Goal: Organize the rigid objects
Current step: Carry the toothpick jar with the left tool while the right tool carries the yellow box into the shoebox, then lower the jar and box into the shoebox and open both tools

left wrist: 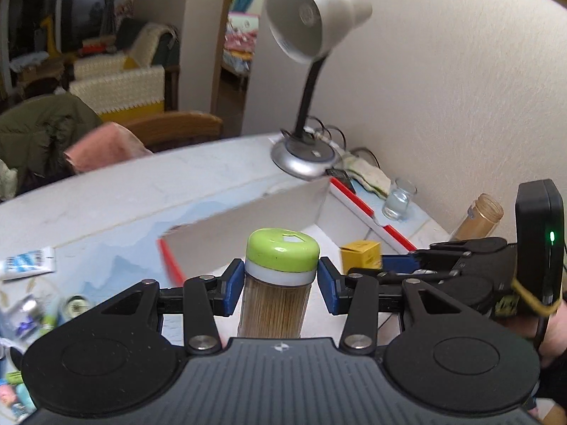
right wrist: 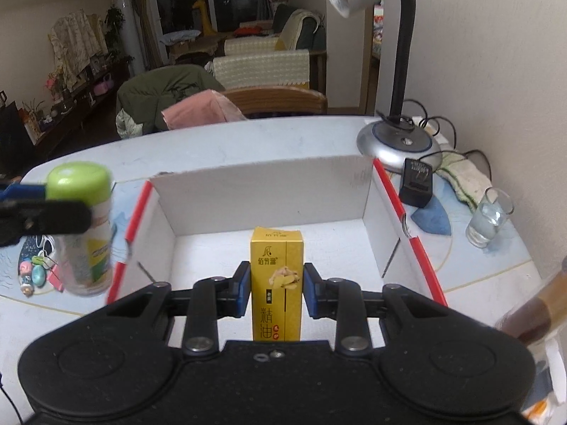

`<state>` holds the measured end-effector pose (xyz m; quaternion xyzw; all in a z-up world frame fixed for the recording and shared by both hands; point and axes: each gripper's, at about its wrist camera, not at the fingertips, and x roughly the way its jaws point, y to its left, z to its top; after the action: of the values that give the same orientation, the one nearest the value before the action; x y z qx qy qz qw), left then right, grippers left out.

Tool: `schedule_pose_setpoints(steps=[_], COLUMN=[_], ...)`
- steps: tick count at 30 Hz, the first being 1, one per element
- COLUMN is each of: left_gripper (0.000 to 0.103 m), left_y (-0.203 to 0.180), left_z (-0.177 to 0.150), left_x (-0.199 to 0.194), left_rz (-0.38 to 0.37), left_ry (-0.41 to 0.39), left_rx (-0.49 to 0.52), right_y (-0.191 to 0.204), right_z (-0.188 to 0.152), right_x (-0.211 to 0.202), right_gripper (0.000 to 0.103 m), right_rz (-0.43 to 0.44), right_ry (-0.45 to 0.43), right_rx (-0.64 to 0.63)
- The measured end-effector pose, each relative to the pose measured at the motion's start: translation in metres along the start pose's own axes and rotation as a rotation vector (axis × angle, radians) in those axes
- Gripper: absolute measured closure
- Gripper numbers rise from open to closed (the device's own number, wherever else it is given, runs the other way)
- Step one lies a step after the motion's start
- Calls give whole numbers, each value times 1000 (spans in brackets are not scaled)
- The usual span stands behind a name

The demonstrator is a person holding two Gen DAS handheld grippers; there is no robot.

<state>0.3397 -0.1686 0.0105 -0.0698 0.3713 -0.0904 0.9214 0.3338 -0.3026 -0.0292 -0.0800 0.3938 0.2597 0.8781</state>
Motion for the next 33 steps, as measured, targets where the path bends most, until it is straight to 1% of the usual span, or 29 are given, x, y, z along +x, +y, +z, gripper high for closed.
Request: schedule_pose_setpoints(steps=[4, 8, 11, 17, 23, 33], left_gripper=[59, 59, 59, 59, 59, 59], left_y=[-13, -19, -19, -18, -15, -9], left_z=[7, 1, -2, -2, -1, 10], left_x=[41, 80, 101, 142, 165, 194], left_rz=[2, 17, 22, 32, 50, 66], left_ry=[64, 143, 181, 251, 287, 301], left_rx=[21, 28, 25, 15, 10, 12], right_y=[-11, -21, -27, -30, -32, -37], right_z=[-1, -4, -6, -11, -10, -10], right_x=[15, 32, 44, 66, 84, 101], right_gripper=[74, 74, 74, 74, 74, 74], right_rz=[4, 2, 7, 16, 22, 29], right_ry=[32, 65, 91, 153, 197, 222], right_rx=[-17, -32, -52, -133, -151, -138])
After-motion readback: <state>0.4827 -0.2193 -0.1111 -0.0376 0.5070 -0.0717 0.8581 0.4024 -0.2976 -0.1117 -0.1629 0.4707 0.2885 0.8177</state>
